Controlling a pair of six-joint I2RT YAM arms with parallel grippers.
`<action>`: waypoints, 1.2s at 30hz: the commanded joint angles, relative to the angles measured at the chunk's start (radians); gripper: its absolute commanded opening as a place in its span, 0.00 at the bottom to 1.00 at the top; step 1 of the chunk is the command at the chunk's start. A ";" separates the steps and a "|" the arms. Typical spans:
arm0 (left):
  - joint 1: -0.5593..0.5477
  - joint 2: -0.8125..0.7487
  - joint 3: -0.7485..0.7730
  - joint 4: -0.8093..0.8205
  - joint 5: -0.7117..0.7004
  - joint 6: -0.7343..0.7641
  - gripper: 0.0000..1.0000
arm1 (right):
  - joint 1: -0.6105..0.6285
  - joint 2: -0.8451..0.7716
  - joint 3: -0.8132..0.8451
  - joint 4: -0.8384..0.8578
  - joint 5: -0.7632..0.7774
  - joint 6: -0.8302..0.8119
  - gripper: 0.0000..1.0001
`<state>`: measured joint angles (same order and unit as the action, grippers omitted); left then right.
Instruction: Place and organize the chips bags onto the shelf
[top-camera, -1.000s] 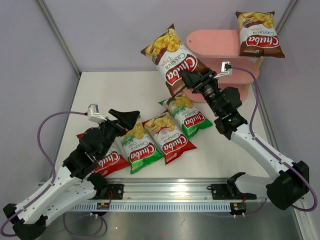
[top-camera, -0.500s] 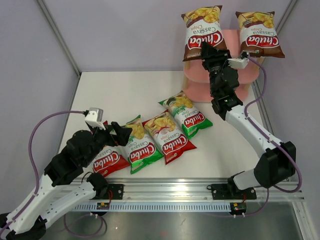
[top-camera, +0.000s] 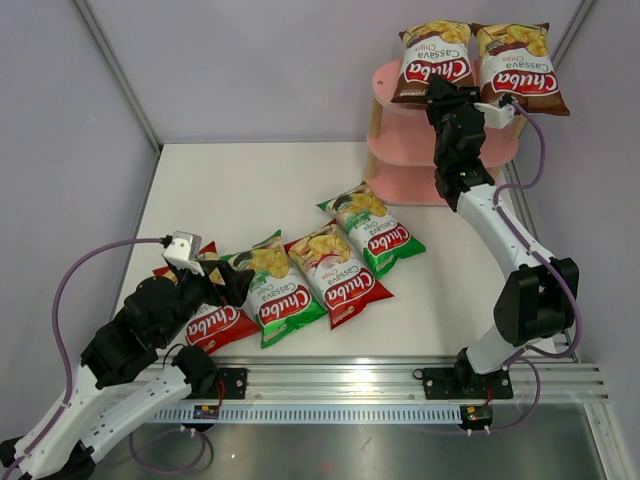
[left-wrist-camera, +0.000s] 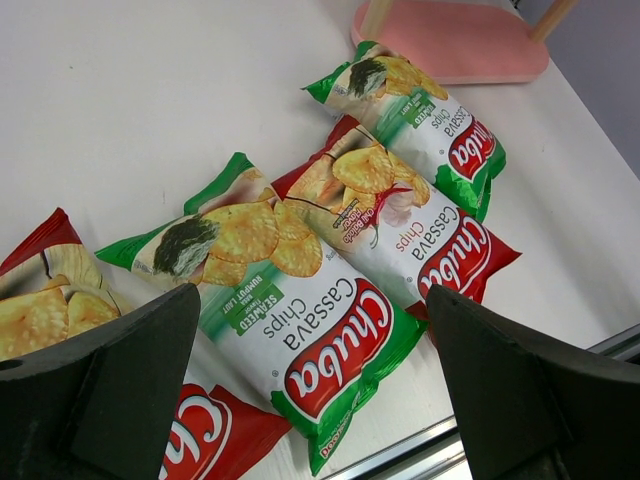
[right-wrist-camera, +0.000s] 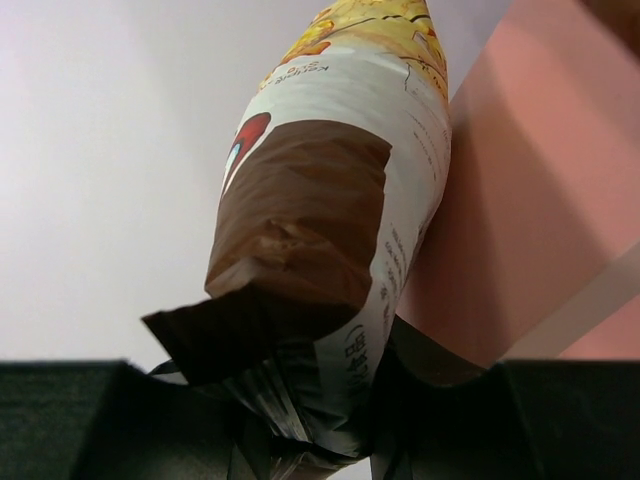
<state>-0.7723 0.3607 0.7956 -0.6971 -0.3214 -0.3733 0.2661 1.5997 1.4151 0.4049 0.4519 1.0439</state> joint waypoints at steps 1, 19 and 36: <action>-0.004 0.001 0.002 0.028 -0.005 0.028 0.99 | -0.033 0.002 0.079 -0.035 -0.011 0.076 0.24; -0.004 -0.017 -0.001 0.024 -0.011 0.024 0.99 | -0.105 -0.010 0.076 -0.126 -0.243 0.148 0.33; -0.004 -0.020 -0.001 0.022 -0.016 0.019 0.99 | -0.116 -0.101 0.082 -0.330 -0.223 0.169 0.82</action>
<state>-0.7723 0.3485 0.7956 -0.7044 -0.3222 -0.3660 0.1616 1.5593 1.4864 0.1116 0.2337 1.2037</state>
